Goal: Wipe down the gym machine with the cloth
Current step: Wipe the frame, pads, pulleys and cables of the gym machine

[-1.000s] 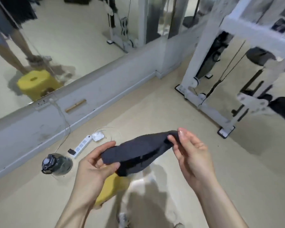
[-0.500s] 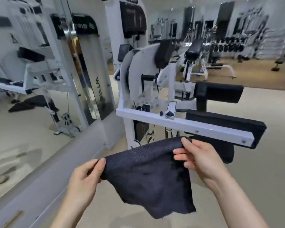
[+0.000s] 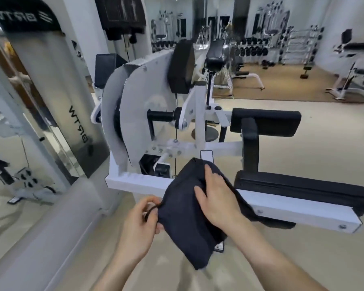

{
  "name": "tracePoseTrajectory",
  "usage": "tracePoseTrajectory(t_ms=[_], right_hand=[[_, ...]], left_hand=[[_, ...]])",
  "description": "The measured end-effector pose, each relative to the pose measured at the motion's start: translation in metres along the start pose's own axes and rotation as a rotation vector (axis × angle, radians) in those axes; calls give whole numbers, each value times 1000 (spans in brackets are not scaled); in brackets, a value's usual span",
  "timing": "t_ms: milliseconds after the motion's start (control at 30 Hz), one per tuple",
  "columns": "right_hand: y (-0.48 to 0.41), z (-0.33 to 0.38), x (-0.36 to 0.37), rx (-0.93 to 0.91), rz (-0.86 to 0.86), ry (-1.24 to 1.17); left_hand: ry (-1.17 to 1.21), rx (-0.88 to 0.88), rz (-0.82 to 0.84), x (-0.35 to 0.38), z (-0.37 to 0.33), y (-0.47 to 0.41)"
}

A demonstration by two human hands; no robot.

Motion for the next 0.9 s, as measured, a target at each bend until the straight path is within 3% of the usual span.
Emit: tracePoseTrajectory(t_ms=[100, 200, 333, 433, 600, 767, 833, 900], right_hand=[[-43, -12, 58, 40, 168, 389], [-84, -27, 87, 85, 311, 546], [-135, -39, 109, 85, 444, 491], [-177, -50, 112, 84, 402, 456], [-223, -50, 114, -2, 378, 416], [-159, -50, 102, -321, 481, 423], [-120, -46, 96, -466, 541, 424], [-106, -41, 86, -496, 574, 306]], left_hand=[[-82, 0, 97, 25, 23, -33], [-235, 74, 137, 41, 29, -57], [-311, 139, 126, 64, 23, -89], [-288, 130, 86, 85, 20, -110], [-479, 73, 136, 134, 26, -130], [-474, 24, 149, 153, 24, -99], [-382, 24, 56, 150, 23, -92], [-328, 20, -104, 141, 26, -87]])
Point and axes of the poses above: each hand's wrist, its own y-axis away from the middle knuckle, its own x-axis out of the palm, z = x × y, the point moved 9 cm from there along -y, towards the middle knuckle, and after that the axes turned 10 degrees about x, right-handed, at the moved point
